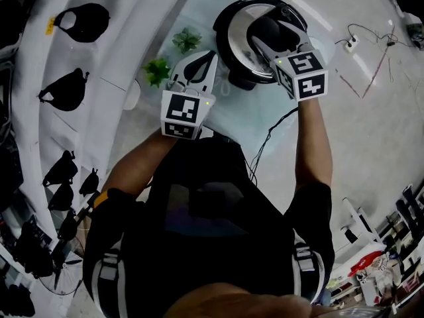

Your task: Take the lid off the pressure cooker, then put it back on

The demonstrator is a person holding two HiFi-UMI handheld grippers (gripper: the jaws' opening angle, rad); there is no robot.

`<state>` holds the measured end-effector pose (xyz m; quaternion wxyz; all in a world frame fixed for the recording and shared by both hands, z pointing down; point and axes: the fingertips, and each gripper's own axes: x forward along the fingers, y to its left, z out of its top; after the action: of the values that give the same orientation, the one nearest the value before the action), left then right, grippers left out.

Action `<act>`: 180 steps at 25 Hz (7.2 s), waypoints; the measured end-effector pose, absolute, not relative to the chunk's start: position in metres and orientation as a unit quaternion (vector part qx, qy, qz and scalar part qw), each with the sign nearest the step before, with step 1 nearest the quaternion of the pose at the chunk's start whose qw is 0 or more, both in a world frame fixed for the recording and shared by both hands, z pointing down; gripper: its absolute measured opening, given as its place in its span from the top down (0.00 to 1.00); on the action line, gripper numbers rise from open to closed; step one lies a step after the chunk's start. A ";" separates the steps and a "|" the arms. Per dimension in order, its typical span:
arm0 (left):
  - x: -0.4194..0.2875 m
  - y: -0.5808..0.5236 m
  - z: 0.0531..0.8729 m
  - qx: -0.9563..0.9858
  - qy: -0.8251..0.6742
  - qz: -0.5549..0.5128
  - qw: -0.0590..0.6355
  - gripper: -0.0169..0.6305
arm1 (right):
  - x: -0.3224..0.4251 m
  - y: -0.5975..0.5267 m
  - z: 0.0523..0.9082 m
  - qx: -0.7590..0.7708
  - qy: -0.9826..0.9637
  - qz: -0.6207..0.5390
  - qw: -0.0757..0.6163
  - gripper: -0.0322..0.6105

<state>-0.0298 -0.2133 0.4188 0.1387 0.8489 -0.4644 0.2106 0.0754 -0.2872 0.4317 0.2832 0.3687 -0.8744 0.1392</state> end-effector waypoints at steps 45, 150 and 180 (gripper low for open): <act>-0.037 -0.221 0.399 0.894 -0.393 0.171 0.131 0.96 | 0.097 -0.296 0.427 0.636 -0.714 0.211 0.204 0.50; -0.061 0.143 0.338 0.877 -0.456 0.146 0.047 0.96 | 0.026 0.148 0.332 0.534 -0.828 0.115 0.127 0.53; -0.105 0.170 0.333 0.886 -0.439 0.138 0.051 0.96 | -0.022 0.187 0.330 0.556 -0.811 0.128 0.129 0.54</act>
<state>-0.1048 0.1696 0.3331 0.0515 0.8864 -0.4388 0.1382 -0.0224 0.1867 0.3300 0.1293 0.5557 -0.8113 0.1279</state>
